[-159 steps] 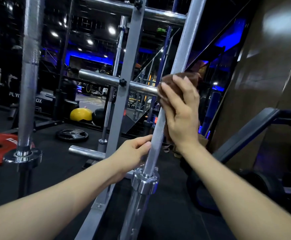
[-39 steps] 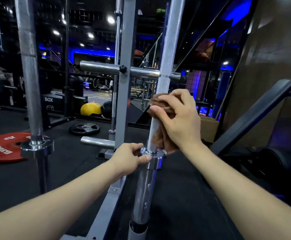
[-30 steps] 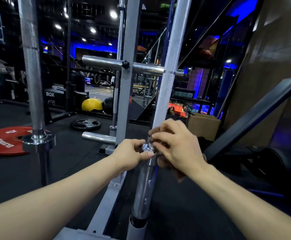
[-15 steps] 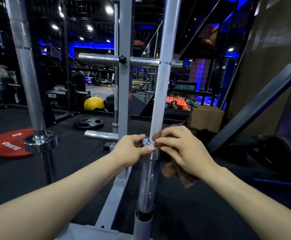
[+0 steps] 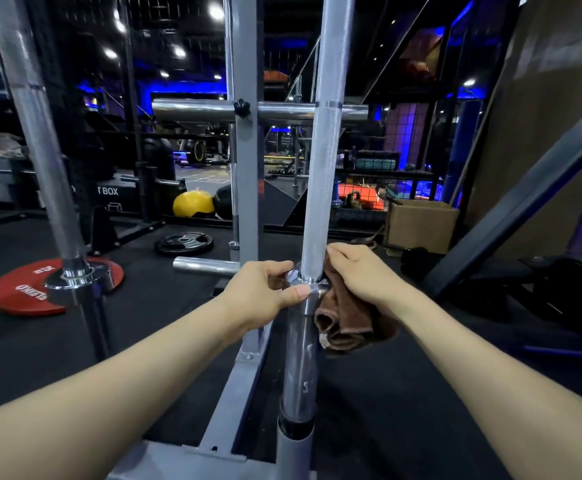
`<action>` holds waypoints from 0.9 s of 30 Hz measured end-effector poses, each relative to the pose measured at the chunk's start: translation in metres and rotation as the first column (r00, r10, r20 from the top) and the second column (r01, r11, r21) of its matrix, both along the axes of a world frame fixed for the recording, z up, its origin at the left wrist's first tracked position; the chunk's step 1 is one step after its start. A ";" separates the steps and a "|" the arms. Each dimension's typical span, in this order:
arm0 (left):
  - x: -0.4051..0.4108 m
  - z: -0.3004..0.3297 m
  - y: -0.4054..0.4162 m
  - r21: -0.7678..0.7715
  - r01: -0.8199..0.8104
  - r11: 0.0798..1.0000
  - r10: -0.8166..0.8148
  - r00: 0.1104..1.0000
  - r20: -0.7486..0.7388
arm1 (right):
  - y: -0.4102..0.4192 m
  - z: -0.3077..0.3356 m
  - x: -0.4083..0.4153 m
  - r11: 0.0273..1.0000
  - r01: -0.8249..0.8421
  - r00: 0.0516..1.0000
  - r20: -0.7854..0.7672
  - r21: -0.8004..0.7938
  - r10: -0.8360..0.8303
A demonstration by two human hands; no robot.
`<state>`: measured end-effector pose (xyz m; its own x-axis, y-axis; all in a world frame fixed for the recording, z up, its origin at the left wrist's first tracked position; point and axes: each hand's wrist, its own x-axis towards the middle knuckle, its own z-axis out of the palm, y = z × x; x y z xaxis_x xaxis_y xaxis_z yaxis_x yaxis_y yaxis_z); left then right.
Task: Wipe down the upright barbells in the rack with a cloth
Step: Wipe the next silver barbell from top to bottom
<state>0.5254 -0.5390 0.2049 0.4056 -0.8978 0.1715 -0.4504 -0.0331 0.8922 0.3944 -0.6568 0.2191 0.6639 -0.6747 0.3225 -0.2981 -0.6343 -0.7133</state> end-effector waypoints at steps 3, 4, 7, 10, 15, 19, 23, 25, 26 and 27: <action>0.001 -0.002 -0.001 -0.004 0.004 1.000 -0.004 1.000 0.009 | 0.004 -0.005 -0.005 0.992 0.057 0.998 0.003 -0.114 -0.057; 0.002 -0.003 -0.001 -0.006 0.005 1.000 -0.005 1.000 0.013 | 0.007 -0.009 -0.008 0.986 0.077 0.997 0.017 -0.145 -0.076; 0.002 -0.003 -0.001 -0.005 0.015 1.000 -0.015 1.000 0.006 | 0.022 -0.017 -0.023 0.962 0.103 0.992 0.096 -0.255 -0.081; 0.001 -0.002 0.001 -0.005 0.015 1.000 -0.015 1.000 -0.013 | 0.035 -0.013 -0.035 0.935 0.030 0.998 0.063 -0.353 -0.009; 0.004 -0.002 0.003 0.008 0.027 1.000 -0.026 0.999 -0.047 | 0.054 0.010 -0.034 0.833 0.192 0.957 0.288 -0.519 -0.041; 0.006 -0.003 0.001 -0.001 0.030 1.000 -0.030 0.997 -0.065 | 0.059 0.013 -0.009 0.643 0.328 0.940 0.308 -0.692 -0.149; 0.006 -0.002 0.000 0.002 0.029 1.000 -0.029 0.997 -0.073 | 0.052 0.003 -0.008 0.702 0.283 0.950 0.290 -0.654 -0.113; 0.006 0.000 0.000 0.006 0.029 1.000 -0.028 0.996 -0.081 | 0.048 0.001 -0.015 0.752 0.209 0.976 0.185 -0.625 -0.117; 0.005 0.000 0.000 0.009 0.024 1.000 -0.023 0.996 -0.083 | 0.048 0.001 -0.018 0.774 0.180 0.983 0.138 -0.607 -0.121; 0.004 0.000 0.001 0.011 0.021 1.000 -0.020 0.996 -0.084 | 0.049 0.002 -0.020 0.779 0.167 0.986 0.118 -0.604 -0.120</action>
<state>0.5297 -0.5385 0.2052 0.3996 -0.9078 0.1272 -0.3747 -0.0351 0.9265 0.3745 -0.6078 0.2215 0.5355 -0.4076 0.7397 -0.3864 -0.8970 -0.2145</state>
